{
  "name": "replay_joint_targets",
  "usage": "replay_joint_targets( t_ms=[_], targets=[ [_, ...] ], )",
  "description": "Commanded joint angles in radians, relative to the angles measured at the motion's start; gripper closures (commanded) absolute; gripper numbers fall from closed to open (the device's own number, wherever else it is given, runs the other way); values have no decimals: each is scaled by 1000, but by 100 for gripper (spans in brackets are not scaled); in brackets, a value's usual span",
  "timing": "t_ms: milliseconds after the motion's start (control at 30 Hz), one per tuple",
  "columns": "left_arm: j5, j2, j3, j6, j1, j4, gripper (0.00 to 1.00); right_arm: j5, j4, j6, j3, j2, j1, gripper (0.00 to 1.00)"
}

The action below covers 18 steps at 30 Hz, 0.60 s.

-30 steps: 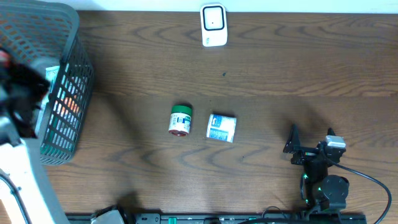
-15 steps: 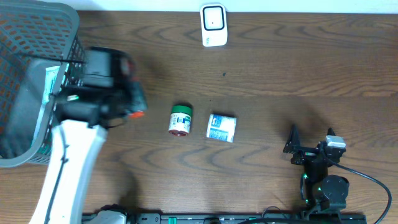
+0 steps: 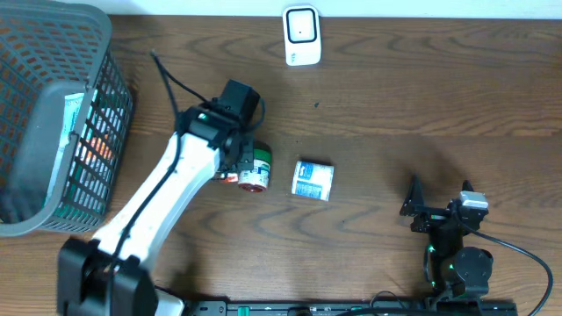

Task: Scan the item barcode
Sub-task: 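Carry the red packet to the table beside the green-lidded jar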

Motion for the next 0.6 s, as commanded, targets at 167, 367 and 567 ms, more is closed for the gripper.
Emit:
replay_joint_targets(
  t_ms=[167,367,567],
  targets=[
    [-123,179,-6,-24,2,21,92,3,-3,-14,-1,0,5,1],
    [-123,248,-6,-21,13,60,93,3,-3,-14,-1,0,5,1],
    [-123,251,-6,-21,50,85,93,3,-3,-14,-1,0,5,1]
  ],
)
